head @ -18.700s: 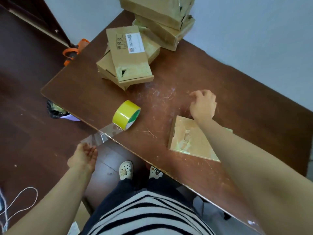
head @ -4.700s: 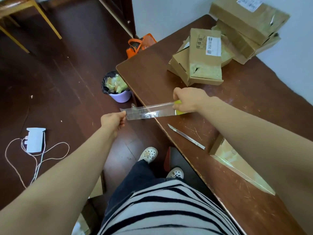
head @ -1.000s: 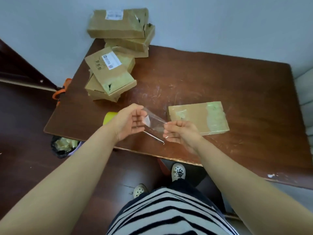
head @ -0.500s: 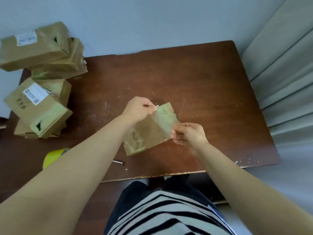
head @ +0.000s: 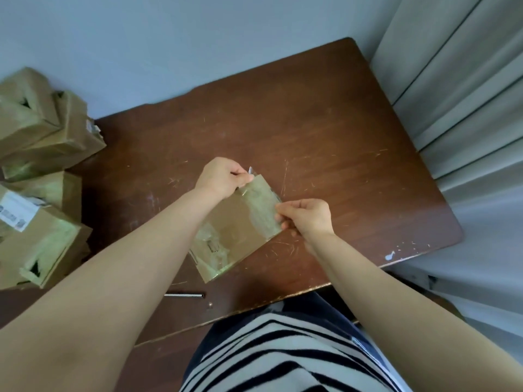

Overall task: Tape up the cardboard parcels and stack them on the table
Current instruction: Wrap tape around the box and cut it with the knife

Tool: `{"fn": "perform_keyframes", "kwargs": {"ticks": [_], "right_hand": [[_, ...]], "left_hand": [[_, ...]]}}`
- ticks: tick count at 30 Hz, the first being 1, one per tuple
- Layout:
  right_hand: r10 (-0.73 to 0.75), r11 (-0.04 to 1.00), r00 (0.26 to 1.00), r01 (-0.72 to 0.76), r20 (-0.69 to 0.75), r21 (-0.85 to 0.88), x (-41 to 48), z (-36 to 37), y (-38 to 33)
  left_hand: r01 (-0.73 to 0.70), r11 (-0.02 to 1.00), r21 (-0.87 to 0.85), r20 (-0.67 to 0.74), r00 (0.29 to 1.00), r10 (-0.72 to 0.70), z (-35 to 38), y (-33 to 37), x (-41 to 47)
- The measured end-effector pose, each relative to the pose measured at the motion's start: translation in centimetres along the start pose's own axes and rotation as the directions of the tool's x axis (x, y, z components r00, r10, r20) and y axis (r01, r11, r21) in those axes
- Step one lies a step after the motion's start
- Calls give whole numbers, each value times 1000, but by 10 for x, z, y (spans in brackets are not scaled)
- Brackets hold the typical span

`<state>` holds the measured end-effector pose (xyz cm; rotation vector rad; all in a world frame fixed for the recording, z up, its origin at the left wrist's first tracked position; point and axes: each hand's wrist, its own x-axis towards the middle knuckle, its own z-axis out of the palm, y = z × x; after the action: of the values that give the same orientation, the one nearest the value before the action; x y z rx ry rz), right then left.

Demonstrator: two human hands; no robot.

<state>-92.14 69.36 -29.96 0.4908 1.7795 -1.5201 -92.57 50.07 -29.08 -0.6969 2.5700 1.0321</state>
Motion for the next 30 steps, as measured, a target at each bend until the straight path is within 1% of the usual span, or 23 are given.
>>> {"fn": "perform_keyframes", "kwargs": {"ticks": [4, 9, 14, 16, 20, 23, 26, 30], "right_hand": [[-7, 999, 1000, 6, -29, -53, 2, 9, -1], [-13, 994, 999, 7, -46, -112, 3, 18, 1], [-51, 973, 996, 34, -69, -227, 7, 21, 3], [-70, 962, 994, 46, -79, -270, 6, 22, 4], [-118, 931, 988, 75, -99, -358, 5, 26, 7], [-120, 931, 984, 67, -129, -358, 5, 26, 6], [-94, 938, 988, 48, -119, -342, 7, 25, 3], [-91, 926, 990, 44, -108, -375, 8, 24, 4]], "left_hand": [[6, 1000, -2, 13, 1000, -6, -4, -8, 2], [7, 999, 50, 10, 1000, -7, -3, -13, 4], [5, 999, 54, 30, 1000, -6, -4, -16, 8], [7, 998, 61, 50, 999, -10, -3, -17, 9], [9, 991, 133, 104, 994, -23, 2, -16, 11], [22, 988, 154, 105, 994, -39, 3, -14, 11], [24, 985, 170, 104, 994, -42, 3, -13, 12], [37, 954, 298, 96, 993, -68, 10, -10, 12]]}}
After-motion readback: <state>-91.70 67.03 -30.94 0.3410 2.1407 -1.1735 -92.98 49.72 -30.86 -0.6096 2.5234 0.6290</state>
